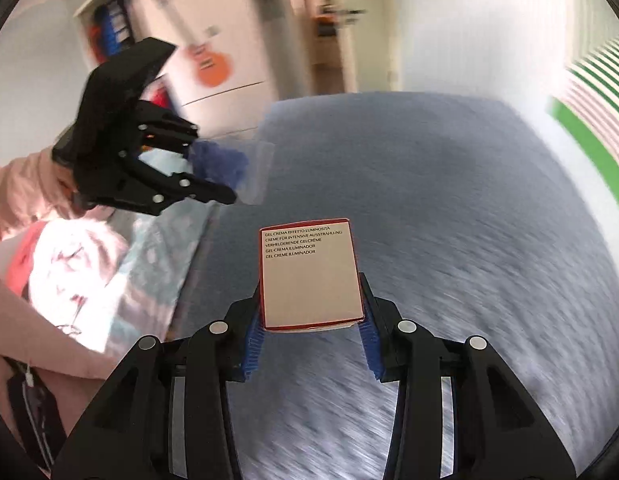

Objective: Collect trash
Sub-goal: 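Carry the blue bag and small box toward the teal bin with both tools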

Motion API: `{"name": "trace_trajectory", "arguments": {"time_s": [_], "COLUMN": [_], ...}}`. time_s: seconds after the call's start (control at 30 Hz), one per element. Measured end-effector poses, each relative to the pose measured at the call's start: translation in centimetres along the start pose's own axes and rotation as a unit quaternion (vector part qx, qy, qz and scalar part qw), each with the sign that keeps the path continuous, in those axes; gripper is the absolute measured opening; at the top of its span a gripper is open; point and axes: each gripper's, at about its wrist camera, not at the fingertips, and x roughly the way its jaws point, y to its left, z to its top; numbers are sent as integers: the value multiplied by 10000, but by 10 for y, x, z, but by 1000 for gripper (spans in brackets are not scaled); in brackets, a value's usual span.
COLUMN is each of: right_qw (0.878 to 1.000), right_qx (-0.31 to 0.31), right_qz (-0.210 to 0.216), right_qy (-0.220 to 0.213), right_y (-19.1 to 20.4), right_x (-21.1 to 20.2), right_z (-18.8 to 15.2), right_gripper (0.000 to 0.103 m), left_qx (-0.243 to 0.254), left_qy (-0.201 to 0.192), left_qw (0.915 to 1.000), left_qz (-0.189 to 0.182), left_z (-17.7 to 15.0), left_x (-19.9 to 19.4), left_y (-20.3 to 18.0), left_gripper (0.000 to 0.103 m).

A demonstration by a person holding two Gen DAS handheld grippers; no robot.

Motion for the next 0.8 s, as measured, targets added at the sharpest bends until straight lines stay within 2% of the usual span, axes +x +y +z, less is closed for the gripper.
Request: {"name": "trace_trajectory", "arguments": {"time_s": [0.23,0.37,0.5,0.6,0.8], "right_qw": [9946,9872,9804,9756,9679], "right_qx": [-392,-582,-664,-682,-770], "right_qz": [872,1212,1350,1397,1415], "right_qy": [412,857,1269,1551,1930], "right_y": [109,165,200,211,235], "right_x": [96,153,199,224,262], "right_z": [32,33,30,26,19], "right_gripper": [42,42,42,42,42], "left_qx": [-780,-1057,-1283,-1449,-1569], "left_qy": [653,976,1203,1290,1365], "left_qw": [9948,9895,9839,9800,9763], "left_qz": [15,-148,-326,-447,-592], "left_z": [-146,-207,-252,-274,-300], "left_x": [-11,-2,12,23,33], "left_y": [57,70,77,80,74], "left_gripper": [22,22,22,22,22]}}
